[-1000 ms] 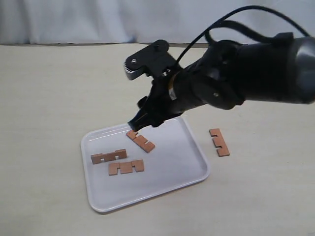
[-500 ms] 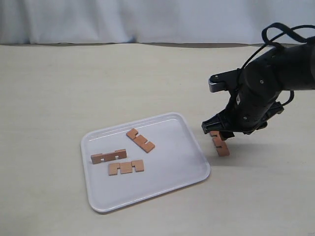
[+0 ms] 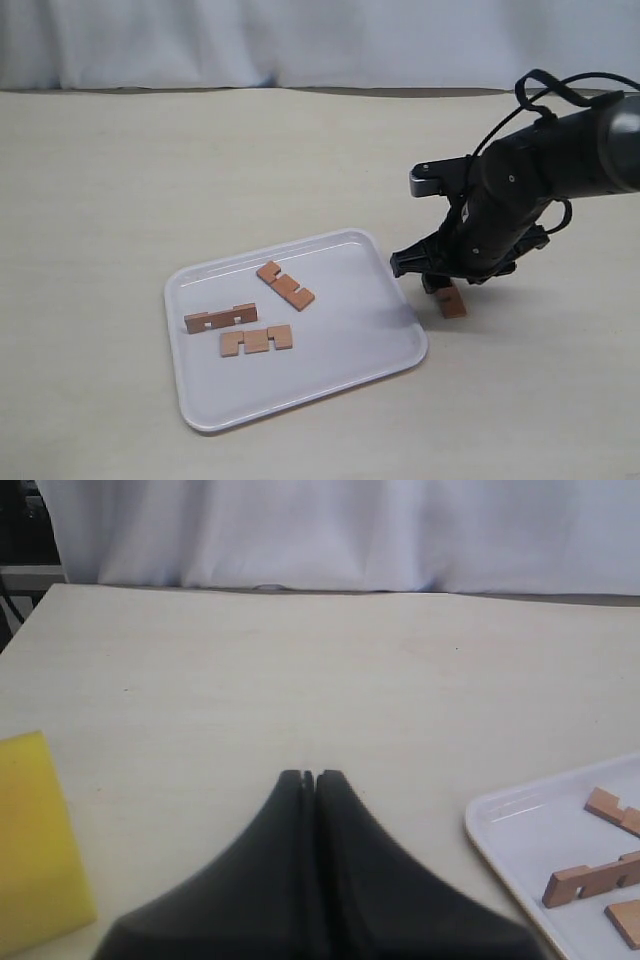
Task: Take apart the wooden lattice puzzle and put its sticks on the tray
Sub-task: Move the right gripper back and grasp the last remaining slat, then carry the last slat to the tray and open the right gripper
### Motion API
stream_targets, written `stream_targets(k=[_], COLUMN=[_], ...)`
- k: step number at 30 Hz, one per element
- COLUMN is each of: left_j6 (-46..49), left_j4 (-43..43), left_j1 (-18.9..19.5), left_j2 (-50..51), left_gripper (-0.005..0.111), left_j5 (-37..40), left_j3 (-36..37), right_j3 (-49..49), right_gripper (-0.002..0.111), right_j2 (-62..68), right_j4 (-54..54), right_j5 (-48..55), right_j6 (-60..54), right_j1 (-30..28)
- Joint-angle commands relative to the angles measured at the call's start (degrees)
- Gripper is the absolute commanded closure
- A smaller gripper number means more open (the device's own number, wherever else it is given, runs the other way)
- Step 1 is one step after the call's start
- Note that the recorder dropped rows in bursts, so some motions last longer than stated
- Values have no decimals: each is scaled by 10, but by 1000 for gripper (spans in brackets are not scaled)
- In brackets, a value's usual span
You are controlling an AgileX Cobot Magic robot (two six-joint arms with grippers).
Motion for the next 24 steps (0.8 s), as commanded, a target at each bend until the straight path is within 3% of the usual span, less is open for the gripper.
stream_targets(k=[1,6,12,24], left_j6=[-2,-2,-2,-2], left_j4=[1,2,2,2], left_j1=[0,0,0,0], left_j2=[-1,-1,-1,-1], left_gripper=[107,107,107,107], left_j5=[-5,-6,-6,-6], left_j3=[2,2,2,2], right_j3=[2,2,2,-7], right_gripper=[55,63,103,104], right_j2=[12,15,15,-70], right_j4=[3,3,3,-2], right_j5=[-10,-11,-10,-7], right_j6=[-7,-7,-7,-37], right_j1=[0,0,0,7])
